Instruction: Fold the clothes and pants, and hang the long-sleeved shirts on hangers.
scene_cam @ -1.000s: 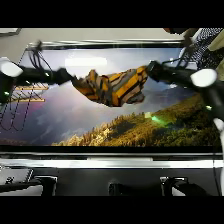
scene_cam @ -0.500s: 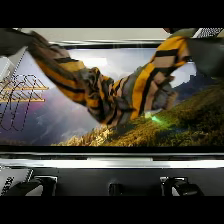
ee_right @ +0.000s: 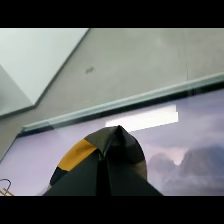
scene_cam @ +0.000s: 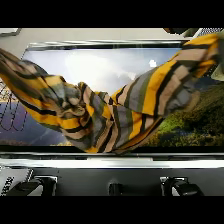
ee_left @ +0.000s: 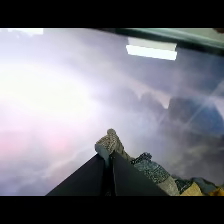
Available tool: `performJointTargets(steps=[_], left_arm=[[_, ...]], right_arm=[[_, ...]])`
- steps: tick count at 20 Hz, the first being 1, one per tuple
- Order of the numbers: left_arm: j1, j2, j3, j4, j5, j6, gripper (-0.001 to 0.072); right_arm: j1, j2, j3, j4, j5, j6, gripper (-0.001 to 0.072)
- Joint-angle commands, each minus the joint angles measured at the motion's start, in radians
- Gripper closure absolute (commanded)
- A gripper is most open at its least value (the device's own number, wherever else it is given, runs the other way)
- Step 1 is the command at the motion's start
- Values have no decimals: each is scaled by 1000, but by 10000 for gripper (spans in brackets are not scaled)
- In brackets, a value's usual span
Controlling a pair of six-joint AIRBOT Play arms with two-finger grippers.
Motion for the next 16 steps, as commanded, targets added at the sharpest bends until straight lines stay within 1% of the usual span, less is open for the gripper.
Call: performJointTargets(steps=[1, 3, 5, 7, 9, 10, 12, 13, 15, 16], left_arm=[[1, -59, -173, 21, -19, -29, 691], [1, -132, -295, 23, 7, -29, 691], [1, -217, -395, 21, 69, -30, 691], [1, -310, -454, 6, 130, -29, 691], [1, -407, -466, -11, 174, -29, 691], [1, -450, -466, -21, 198, -29, 691], [1, -513, -466, -39, 237, -29, 691], [1, -532, -466, -47, 244, -29, 691], [1, -549, -466, -49, 245, -29, 690], [2, -548, -466, -49, 244, -25, 691]], right_arm=[[0, -248, 0, 48, 7, 56, 682], [0, -439, 0, 72, -41, 57, 681], [0, -619, 0, 112, -124, 98, 681], [0, -771, 0, 253, -187, 139, 681], [0, -883, 0, 433, -206, 138, 681], [0, -924, 0, 496, -204, 137, 681], [0, -965, 0, 554, -177, 137, 675], [-1, -966, 0, 549, -155, 133, 606], [-18, -950, 0, 549, -82, 102, 340], [-38, -933, 0, 550, -17, 72, 284]])
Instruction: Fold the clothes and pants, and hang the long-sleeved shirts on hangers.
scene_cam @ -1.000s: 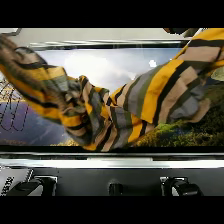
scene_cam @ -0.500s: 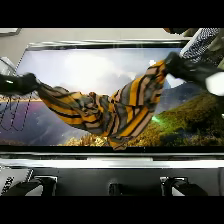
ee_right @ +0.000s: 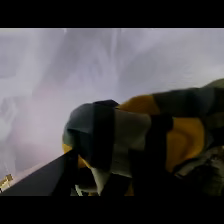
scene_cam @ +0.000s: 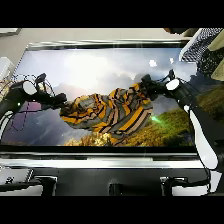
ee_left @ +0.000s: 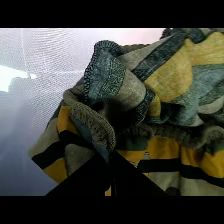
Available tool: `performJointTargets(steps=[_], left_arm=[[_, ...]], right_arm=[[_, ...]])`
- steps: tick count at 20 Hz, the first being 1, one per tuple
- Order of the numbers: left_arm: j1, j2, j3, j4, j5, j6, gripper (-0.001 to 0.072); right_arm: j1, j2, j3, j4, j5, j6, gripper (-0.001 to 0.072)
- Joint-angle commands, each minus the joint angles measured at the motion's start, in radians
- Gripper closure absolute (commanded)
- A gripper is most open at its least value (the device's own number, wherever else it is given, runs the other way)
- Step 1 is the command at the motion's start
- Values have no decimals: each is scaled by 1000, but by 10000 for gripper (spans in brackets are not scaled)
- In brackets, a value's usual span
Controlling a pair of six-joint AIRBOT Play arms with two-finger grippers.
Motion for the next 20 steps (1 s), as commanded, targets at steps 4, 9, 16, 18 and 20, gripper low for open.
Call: performJointTargets(steps=[4, 9, 16, 18, 20], left_arm=[[2, -33, -6, -13, 11, 14, 691], [1, -33, -6, -13, -29, 14, 691], [1, -33, -6, -13, -39, 14, 691], [1, -33, -6, -13, -39, 14, 690], [1, -33, -6, -13, -39, 14, 690]], right_arm=[[-154, 129, 1, -74, 499, -215, 284], [-126, 370, -188, -272, 671, -229, 280], [218, 454, -597, -148, 283, -55, 220], [290, 433, -637, -149, 215, 10, 220], [336, 399, -642, -143, 143, 27, 220]])
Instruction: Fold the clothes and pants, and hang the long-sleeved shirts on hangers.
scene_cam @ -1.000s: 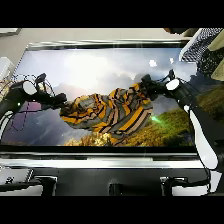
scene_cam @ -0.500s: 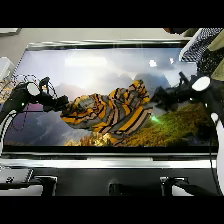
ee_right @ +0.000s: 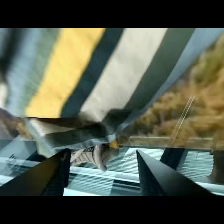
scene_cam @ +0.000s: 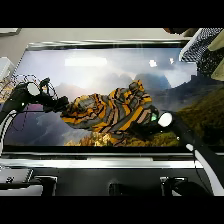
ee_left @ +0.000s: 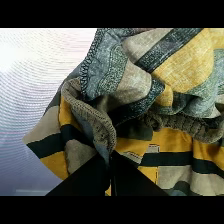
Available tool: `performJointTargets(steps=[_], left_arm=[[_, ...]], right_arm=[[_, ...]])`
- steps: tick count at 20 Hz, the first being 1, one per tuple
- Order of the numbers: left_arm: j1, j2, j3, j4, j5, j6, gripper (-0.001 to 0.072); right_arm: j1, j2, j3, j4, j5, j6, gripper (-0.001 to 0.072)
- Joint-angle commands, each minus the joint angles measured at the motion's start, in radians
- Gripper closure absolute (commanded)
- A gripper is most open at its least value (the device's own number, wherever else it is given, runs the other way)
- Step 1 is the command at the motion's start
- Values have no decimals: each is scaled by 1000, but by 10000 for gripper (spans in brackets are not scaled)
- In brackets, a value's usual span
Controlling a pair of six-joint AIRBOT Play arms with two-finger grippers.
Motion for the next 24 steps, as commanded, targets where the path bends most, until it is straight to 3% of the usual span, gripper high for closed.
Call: performJointTargets(steps=[1, 3, 5, 6, 7, 8, 11, 14, 18, 21, 24], left_arm=[[0, 0, 0, 0, -3, 0, 690], [0, 0, 0, 0, -3, 0, 690], [0, -1, 0, 0, -1, 0, 690], [0, -2, 0, 0, 1, 0, 690], [0, -2, 0, 0, 1, 0, 691], [1, -2, 0, 1, 0, 0, 691], [3, 15, 18, 1, -8, 47, 691], [30, 72, 137, 8, -43, 132, 691], [117, 224, 387, 15, -26, 126, 691], [183, 369, 549, 15, 11, 126, 691], [243, 525, 615, 15, 34, 72, 691]], right_arm=[[106, -37, -50, 19, -197, 70, 221], [126, -62, -50, 40, -291, 72, 229], [126, -102, -50, 68, -297, 97, 232], [126, -116, -50, 70, -297, 95, 337], [126, -117, -50, 75, -297, 95, 606], [123, -109, -45, 79, -299, 95, 682], [106, -10, 8, 50, -351, 61, 682], [-40, 156, 135, -21, -372, 50, 682], [-286, 389, 360, -24, -502, 8, 681], [-396, 512, 525, -25, -496, -23, 681], [-424, 618, 646, -28, -494, -74, 681]])
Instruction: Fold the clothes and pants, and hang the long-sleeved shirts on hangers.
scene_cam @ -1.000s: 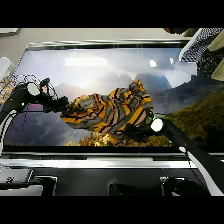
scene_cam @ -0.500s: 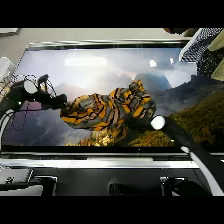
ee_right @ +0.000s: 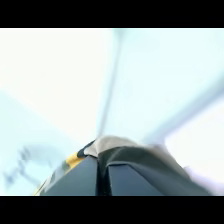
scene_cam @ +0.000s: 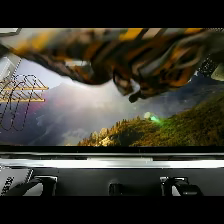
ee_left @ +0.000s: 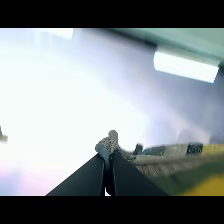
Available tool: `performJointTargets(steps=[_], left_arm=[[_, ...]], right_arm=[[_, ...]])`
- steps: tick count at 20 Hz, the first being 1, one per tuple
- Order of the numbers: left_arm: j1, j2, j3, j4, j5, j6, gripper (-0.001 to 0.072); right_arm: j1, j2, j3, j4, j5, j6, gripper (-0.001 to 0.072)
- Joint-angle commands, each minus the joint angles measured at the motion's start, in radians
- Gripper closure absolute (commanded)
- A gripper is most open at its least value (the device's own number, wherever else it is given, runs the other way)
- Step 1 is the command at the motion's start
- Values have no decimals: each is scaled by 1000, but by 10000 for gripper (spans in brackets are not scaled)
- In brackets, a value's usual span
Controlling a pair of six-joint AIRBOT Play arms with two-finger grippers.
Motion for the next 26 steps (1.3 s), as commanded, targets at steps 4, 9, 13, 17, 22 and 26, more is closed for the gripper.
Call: performJointTargets(steps=[4, 9, 13, 17, 22, 26], left_arm=[[83, 292, 88, 22, 32, -37, 691], [83, 312, 71, 24, 23, -37, 691], [70, 229, -77, 18, -23, -33, 691], [1, 70, -351, 13, -24, -33, 690], [-100, -227, -580, 13, 7, -33, 690], [-130, -397, -580, 13, 16, -33, 690]], right_arm=[[-55, 169, 190, 2, 57, -33, 681], [-55, 105, 198, 23, 212, -4, 681], [-53, -127, 198, 30, 496, 59, 681], [-31, -476, 195, 18, 735, 5, 681], [97, -877, 189, 18, 635, -57, 681], [137, -1022, 189, 20, 539, -37, 681]])
